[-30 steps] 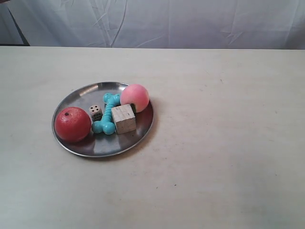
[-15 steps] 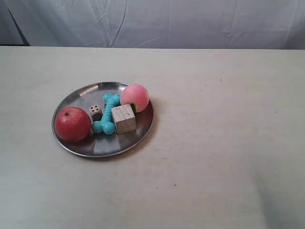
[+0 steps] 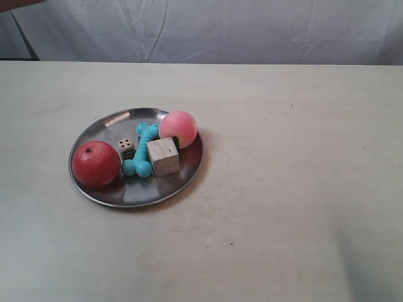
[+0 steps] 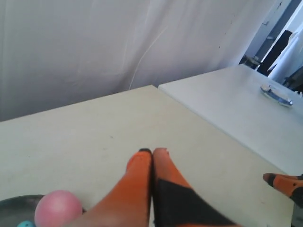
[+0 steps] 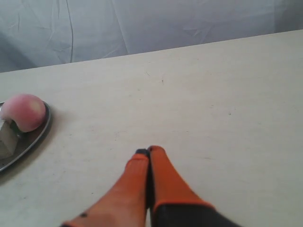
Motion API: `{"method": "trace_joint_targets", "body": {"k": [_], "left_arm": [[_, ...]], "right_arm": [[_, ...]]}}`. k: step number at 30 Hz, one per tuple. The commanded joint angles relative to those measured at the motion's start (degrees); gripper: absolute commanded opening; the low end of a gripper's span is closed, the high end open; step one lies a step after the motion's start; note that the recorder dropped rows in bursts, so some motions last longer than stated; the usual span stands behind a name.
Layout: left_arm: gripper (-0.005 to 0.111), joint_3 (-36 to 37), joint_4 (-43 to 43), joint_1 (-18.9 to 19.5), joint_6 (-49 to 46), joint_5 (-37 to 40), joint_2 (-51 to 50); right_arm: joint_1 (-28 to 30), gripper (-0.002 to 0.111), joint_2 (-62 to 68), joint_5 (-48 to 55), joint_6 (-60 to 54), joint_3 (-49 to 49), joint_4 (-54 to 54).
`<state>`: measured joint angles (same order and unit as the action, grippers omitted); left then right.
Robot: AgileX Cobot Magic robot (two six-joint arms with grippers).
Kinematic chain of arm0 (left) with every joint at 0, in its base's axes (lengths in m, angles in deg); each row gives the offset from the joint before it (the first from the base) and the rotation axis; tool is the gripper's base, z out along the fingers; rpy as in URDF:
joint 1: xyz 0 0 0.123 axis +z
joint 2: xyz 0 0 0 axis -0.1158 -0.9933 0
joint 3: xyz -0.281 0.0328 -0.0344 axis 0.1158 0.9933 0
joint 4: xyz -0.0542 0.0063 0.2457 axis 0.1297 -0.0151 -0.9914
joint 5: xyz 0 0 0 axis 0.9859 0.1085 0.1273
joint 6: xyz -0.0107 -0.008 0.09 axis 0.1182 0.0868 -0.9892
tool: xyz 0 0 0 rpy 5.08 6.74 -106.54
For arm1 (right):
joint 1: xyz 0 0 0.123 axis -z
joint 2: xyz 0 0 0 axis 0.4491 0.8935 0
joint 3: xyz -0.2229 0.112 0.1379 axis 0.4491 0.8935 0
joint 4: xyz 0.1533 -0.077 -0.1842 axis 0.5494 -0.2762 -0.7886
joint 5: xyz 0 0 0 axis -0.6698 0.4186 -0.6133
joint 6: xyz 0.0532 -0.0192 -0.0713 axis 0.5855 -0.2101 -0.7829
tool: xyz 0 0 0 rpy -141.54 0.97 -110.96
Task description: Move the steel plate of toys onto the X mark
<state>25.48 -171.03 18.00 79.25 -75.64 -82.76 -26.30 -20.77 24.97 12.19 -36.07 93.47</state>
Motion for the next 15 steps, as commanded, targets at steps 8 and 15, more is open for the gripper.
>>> {"method": "trace_joint_targets", "body": {"k": [8,15], "left_arm": [[0.000,0.88,-1.94,-0.84,17.27,-0.20,2.33],[0.000,8.33,3.84,-7.25,15.83,28.57,18.87]], "right_arm": [[0.21,0.000,-0.37,-0.34,0.00,0.16,-0.06],[0.21,0.000,-0.37,-0.34,0.00,0.16,-0.06]]}}
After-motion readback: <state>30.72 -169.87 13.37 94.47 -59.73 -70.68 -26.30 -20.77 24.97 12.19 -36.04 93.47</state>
